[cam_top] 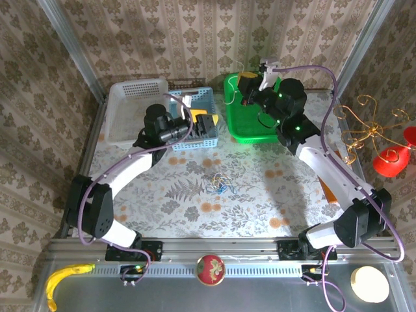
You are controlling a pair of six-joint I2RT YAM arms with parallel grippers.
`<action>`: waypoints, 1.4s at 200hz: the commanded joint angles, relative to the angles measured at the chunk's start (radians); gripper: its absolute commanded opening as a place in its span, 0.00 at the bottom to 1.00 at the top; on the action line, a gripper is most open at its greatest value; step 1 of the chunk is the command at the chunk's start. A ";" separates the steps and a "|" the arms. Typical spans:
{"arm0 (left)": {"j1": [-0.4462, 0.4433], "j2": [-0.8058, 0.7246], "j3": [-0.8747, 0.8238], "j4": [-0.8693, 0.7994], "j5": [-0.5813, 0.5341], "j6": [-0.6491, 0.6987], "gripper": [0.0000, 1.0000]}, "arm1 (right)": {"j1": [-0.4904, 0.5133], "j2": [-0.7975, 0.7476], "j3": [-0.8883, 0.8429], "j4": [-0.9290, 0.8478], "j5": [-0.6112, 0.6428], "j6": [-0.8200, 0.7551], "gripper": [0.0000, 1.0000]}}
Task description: Untangle the cables
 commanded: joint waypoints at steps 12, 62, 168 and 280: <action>0.046 0.075 0.119 0.037 0.098 0.037 0.92 | 0.002 -0.059 -0.030 0.049 -0.071 0.060 0.00; 0.042 0.186 0.200 0.138 0.178 -0.038 0.89 | 0.025 -0.075 -0.057 0.062 -0.096 0.096 0.00; -0.041 0.301 0.154 0.301 0.193 -0.122 0.74 | 0.051 -0.085 -0.044 0.077 -0.135 0.141 0.00; 0.013 0.272 -0.005 0.319 0.109 -0.107 0.73 | 0.038 -0.082 -0.024 -0.037 0.064 0.053 0.00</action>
